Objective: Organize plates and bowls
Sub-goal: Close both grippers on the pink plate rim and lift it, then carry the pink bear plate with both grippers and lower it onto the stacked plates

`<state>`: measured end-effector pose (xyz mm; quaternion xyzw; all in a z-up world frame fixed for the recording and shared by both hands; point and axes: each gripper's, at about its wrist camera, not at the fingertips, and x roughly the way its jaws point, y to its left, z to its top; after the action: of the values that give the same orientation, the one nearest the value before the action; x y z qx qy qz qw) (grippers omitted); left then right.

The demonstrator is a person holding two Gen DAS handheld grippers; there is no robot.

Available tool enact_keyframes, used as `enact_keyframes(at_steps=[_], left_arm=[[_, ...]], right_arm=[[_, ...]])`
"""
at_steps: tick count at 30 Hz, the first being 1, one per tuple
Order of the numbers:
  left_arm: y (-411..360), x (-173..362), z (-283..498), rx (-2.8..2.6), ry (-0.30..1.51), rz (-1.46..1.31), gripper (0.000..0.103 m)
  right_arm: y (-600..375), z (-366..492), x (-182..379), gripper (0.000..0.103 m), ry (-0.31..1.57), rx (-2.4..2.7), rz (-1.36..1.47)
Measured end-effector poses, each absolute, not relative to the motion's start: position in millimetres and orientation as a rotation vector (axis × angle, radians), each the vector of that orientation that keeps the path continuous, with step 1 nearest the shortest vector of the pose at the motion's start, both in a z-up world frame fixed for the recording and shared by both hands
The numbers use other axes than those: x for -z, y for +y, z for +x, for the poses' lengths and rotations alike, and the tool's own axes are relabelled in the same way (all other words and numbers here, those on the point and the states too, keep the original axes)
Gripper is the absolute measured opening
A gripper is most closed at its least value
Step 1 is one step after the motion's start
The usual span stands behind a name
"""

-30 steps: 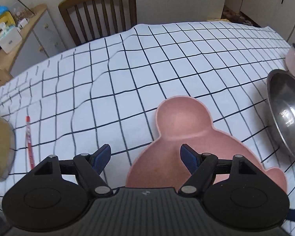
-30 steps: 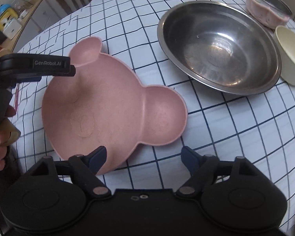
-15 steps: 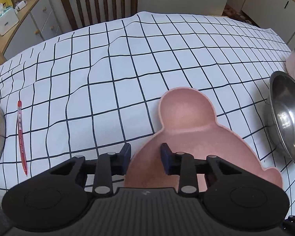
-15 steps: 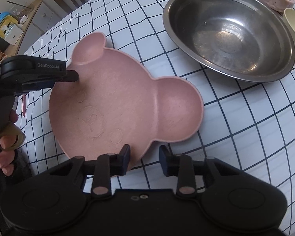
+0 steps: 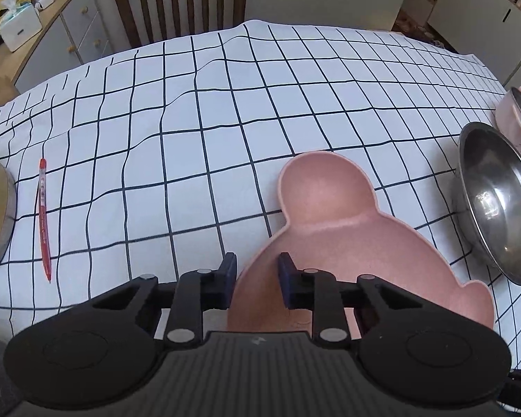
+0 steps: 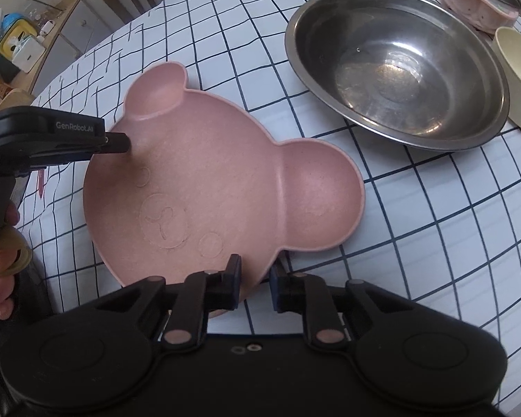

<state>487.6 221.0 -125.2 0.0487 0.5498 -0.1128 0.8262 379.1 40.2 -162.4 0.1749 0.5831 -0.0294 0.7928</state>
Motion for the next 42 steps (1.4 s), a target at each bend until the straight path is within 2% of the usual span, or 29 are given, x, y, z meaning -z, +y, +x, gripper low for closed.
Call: enact_keyframes(at_steps=[23,42], left_arm=[[187,61,367,0.220,1.154,-0.021,0.022],[52,10,251,0.160,1.080,-0.082,0.022]], right_arm=[[-43,327,94,0.013,1.190,-0.106,0.262],[-178,266,39,0.012,1.151,-0.273,0.157]])
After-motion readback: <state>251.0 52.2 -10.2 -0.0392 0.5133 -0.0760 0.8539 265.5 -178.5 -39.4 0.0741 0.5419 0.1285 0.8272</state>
